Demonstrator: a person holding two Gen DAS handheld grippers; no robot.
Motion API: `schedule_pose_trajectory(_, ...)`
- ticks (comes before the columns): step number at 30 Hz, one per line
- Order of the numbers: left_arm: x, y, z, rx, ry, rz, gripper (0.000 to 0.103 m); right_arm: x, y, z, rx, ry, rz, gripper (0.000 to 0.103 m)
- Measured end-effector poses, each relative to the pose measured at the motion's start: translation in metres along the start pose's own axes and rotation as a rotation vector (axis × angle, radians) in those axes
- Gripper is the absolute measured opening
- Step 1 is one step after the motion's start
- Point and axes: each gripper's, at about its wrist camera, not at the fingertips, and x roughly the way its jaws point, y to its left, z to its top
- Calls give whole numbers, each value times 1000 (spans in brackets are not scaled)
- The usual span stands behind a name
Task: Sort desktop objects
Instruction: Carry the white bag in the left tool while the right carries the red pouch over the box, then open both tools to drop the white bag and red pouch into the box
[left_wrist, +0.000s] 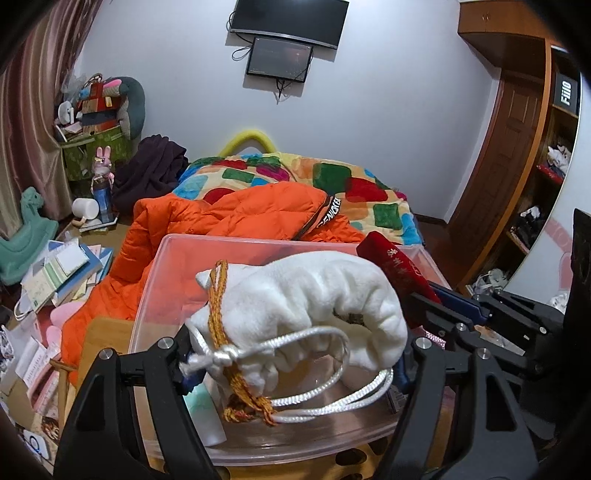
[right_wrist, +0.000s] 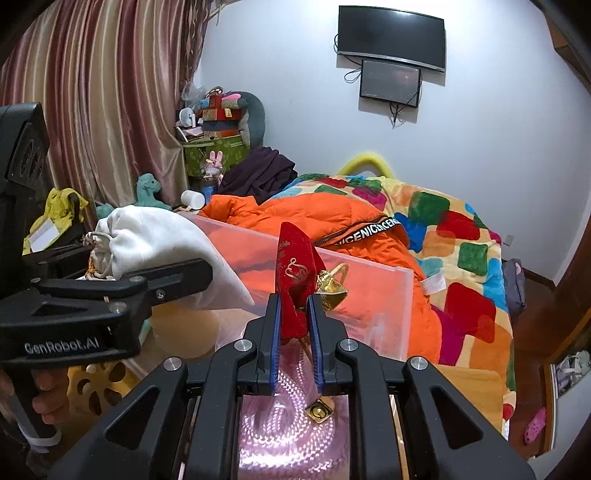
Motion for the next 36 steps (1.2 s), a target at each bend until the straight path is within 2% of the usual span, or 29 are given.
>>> schedule_pose_trajectory(7,5,-1,0,-1,22,14,79,3,1,-3,-24,15,-45,20)
schedule_pose_trajectory(12,1,0,0,-9,35,-1,82,-3,-4,-3,0,8,-55,42)
schedule_pose_trajectory(16,-7,1,-1,-30,37,-38,88,-12,-3,-4,-7,-20,-79,53)
schedule_pose_trajectory(21,-19,-4,-1,-9,20,-37,90,-29,2,-4,-20,-73,-101,68)
schedule_pose_trajectory(29,-37,-14,-3,20,-7,-44,94,-56,7,-6,-34,-133,-147,80)
schedule_pose_trajectory(36,-53,-18,-11,27,-22,-36,95,-81,-2,-16,30,-155,-161,89)
